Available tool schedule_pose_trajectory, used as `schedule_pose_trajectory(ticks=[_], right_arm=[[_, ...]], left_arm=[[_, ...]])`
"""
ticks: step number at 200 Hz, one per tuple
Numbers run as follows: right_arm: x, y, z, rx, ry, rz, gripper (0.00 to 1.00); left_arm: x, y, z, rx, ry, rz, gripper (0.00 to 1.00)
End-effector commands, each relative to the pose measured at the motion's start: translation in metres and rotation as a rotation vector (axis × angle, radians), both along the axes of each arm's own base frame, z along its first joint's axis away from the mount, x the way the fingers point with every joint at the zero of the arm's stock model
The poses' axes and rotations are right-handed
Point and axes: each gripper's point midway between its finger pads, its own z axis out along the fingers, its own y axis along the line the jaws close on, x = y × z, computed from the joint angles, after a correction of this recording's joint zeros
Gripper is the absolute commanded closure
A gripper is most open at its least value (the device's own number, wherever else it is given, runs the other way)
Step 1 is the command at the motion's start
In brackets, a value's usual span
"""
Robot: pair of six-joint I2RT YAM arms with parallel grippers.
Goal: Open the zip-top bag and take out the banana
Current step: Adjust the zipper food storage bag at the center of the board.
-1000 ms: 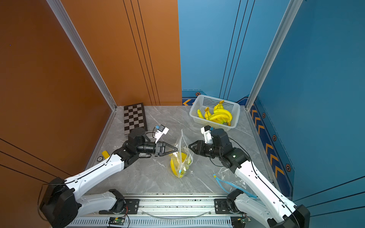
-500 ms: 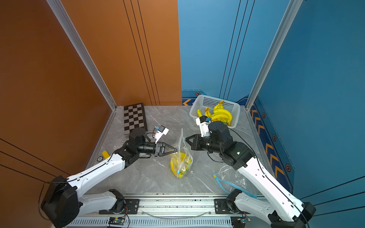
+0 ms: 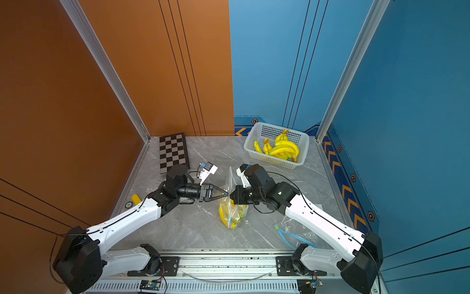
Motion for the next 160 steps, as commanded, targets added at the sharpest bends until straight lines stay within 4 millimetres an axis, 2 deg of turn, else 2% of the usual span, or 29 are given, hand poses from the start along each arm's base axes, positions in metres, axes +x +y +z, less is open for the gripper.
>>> schedule_pose_trajectory(ticks=[1,20,40,57,75,90,101,119,131,139,143,149,151,153,156,160], right_arm=[[0.009,0.011,-0.006,-0.074,-0.008,0.017,1.00],[0.006,0.027,-0.010,-0.179,0.001,0.105,1.00],[0.001,0.030,-0.030,-0.273,0.045,0.147,1.00],[0.003,0.008,-0.054,-0.335,0.082,0.107,1.00],[0.002,-0.034,-0.082,-0.425,0.134,0.061,1.00],[0.000,-0.065,-0.096,-0.452,0.172,0.024,1.00],[0.002,-0.083,-0.099,-0.460,0.185,-0.007,1.00],[-0.001,-0.091,-0.098,-0.468,0.186,-0.008,1.00],[0.000,-0.080,-0.092,-0.430,0.154,0.027,1.00],[0.001,-0.068,-0.087,-0.392,0.124,0.049,1.00],[0.002,-0.060,-0.084,-0.359,0.112,0.064,0.98],[0.003,-0.047,-0.080,-0.302,0.097,0.087,0.95],[0.004,-0.044,-0.079,-0.288,0.093,0.091,0.94],[0.005,-0.041,-0.077,-0.274,0.087,0.091,0.93],[0.006,-0.038,-0.077,-0.260,0.084,0.091,0.92],[0.001,-0.028,-0.076,-0.241,0.072,0.122,0.90]], left_arm=[[-0.005,-0.003,0.012,-0.021,-0.024,-0.028,1.00],[-0.006,-0.007,0.016,-0.024,-0.031,-0.037,1.00],[-0.002,-0.007,0.023,-0.033,-0.051,-0.023,1.00],[0.005,0.001,0.033,-0.046,-0.066,0.009,1.00],[0.015,0.020,0.044,-0.060,-0.089,0.070,1.00],[0.017,0.026,0.043,-0.027,-0.103,0.084,1.00],[0.018,0.026,0.043,-0.024,-0.107,0.094,1.00],[0.021,0.029,0.039,-0.011,-0.104,0.107,1.00],[0.020,0.024,0.035,-0.011,-0.083,0.087,1.00],[0.017,0.017,0.033,-0.015,-0.064,0.058,0.96],[0.017,0.015,0.031,-0.013,-0.050,0.051,0.90],[0.017,0.013,0.028,-0.009,-0.030,0.045,0.63],[0.017,0.013,0.028,-0.009,-0.025,0.045,0.57],[0.017,0.013,0.026,-0.007,-0.019,0.048,0.43],[0.017,0.014,0.025,-0.004,-0.015,0.054,0.28],[0.018,0.015,0.024,-0.003,-0.017,0.064,0.20]])
